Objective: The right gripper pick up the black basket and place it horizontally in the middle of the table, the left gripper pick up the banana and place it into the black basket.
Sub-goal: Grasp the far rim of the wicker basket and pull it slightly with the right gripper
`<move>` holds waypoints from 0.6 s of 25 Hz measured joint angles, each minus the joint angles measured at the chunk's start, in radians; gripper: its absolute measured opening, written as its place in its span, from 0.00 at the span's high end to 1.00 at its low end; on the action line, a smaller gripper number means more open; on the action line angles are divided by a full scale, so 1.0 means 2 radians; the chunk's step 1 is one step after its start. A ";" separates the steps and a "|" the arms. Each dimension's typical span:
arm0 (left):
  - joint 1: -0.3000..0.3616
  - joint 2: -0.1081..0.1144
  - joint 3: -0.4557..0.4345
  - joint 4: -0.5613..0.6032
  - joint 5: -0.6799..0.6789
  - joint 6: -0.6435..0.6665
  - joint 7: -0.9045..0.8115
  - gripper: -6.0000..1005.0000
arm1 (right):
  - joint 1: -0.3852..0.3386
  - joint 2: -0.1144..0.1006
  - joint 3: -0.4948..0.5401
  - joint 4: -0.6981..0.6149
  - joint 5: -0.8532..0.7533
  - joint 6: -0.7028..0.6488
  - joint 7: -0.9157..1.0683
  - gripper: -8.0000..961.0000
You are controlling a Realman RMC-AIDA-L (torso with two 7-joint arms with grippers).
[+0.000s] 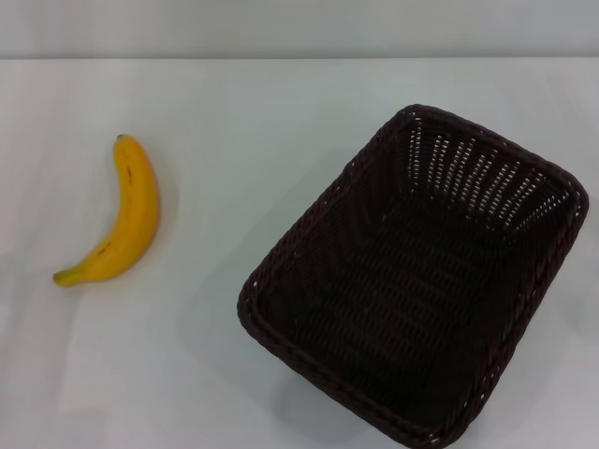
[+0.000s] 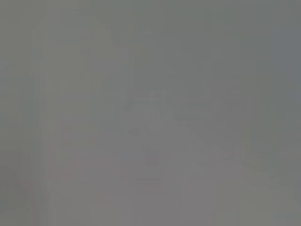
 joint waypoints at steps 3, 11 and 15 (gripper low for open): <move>0.001 0.000 0.000 -0.005 0.001 0.000 -0.009 0.12 | 0.000 0.002 -0.007 -0.107 -0.078 -0.030 0.098 0.31; 0.004 0.000 0.001 -0.005 0.019 0.001 -0.014 0.12 | 0.052 -0.020 -0.007 -0.348 -0.340 -0.050 0.418 0.31; 0.006 0.000 0.001 -0.005 0.022 0.002 -0.018 0.13 | 0.109 -0.047 -0.009 -0.419 -0.472 0.006 0.569 0.31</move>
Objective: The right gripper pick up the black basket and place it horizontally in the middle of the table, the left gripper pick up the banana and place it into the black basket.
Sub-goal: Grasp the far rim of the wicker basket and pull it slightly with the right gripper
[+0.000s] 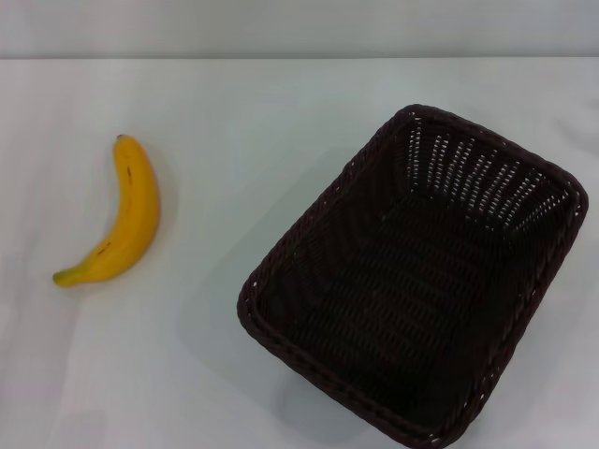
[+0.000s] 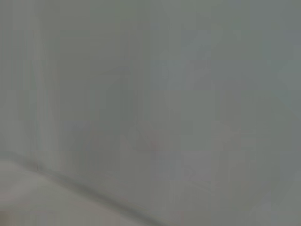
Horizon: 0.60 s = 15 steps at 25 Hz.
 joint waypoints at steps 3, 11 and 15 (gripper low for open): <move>0.000 0.000 0.000 0.000 0.003 -0.001 -0.001 0.13 | 0.072 -0.026 0.000 -0.015 -0.102 0.084 0.100 0.30; -0.007 0.002 0.001 0.005 0.035 -0.011 -0.011 0.13 | 0.216 -0.038 -0.027 0.013 -0.271 0.227 0.178 0.30; -0.002 0.002 0.001 0.006 0.037 -0.015 -0.015 0.13 | 0.272 -0.016 -0.068 0.049 -0.336 0.231 0.196 0.30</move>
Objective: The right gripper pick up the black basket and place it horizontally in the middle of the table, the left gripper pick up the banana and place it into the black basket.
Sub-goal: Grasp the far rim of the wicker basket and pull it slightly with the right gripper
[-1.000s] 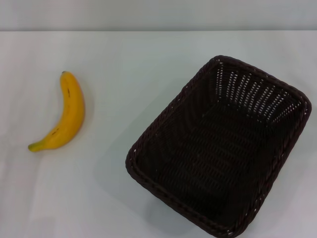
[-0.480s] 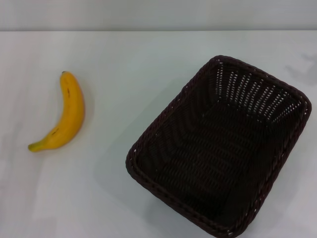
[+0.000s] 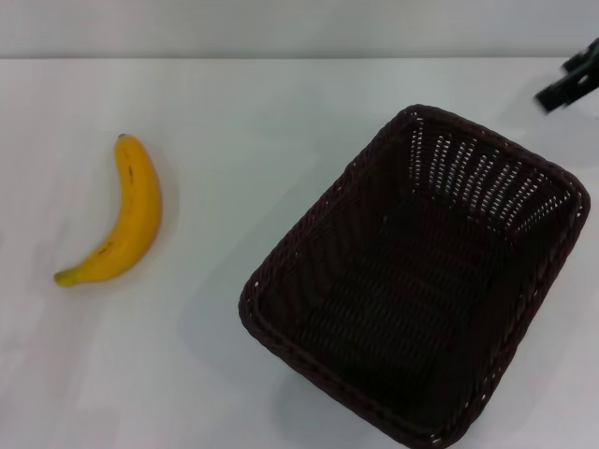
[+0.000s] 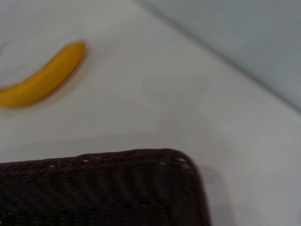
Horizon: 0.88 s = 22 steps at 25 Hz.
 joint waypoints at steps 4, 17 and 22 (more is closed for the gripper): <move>0.005 0.000 0.000 -0.001 0.000 -0.005 0.000 0.13 | 0.039 0.037 -0.008 0.020 -0.059 -0.011 0.005 0.30; 0.013 0.001 -0.003 0.001 -0.001 -0.011 0.004 0.13 | 0.093 0.072 -0.068 0.120 -0.142 -0.091 0.033 0.30; 0.013 0.001 -0.003 0.009 -0.001 -0.010 0.005 0.13 | 0.132 0.071 -0.073 0.206 -0.159 -0.130 0.034 0.30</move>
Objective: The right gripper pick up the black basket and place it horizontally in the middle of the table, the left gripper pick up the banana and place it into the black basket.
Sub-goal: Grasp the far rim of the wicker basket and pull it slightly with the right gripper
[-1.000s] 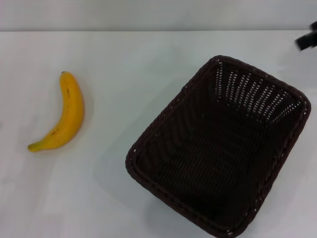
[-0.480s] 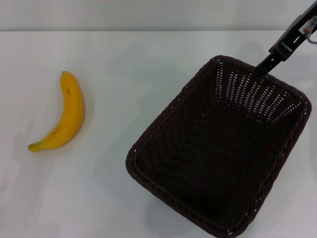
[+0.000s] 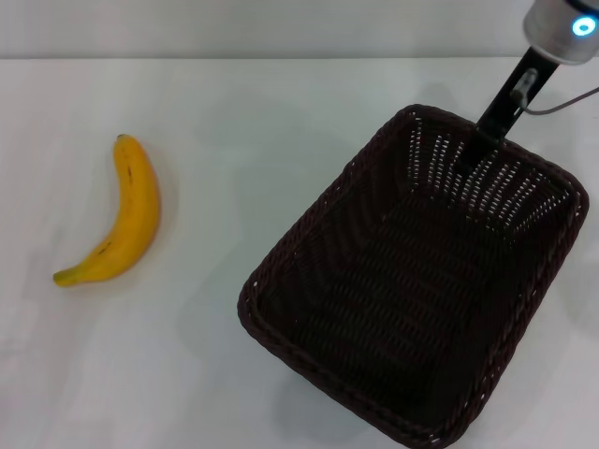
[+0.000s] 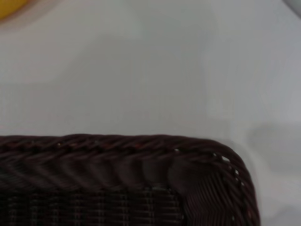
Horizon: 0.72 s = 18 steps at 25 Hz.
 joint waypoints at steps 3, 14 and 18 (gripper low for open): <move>0.000 0.000 0.000 0.002 0.000 0.000 0.000 0.13 | 0.023 0.001 -0.001 0.050 -0.016 -0.020 0.002 0.30; -0.005 0.000 0.002 0.004 0.001 0.005 0.002 0.14 | 0.044 0.004 -0.021 0.109 -0.026 -0.050 0.010 0.31; -0.004 0.000 0.002 0.005 0.001 0.006 0.002 0.14 | 0.043 0.004 -0.046 0.114 -0.026 -0.065 0.013 0.31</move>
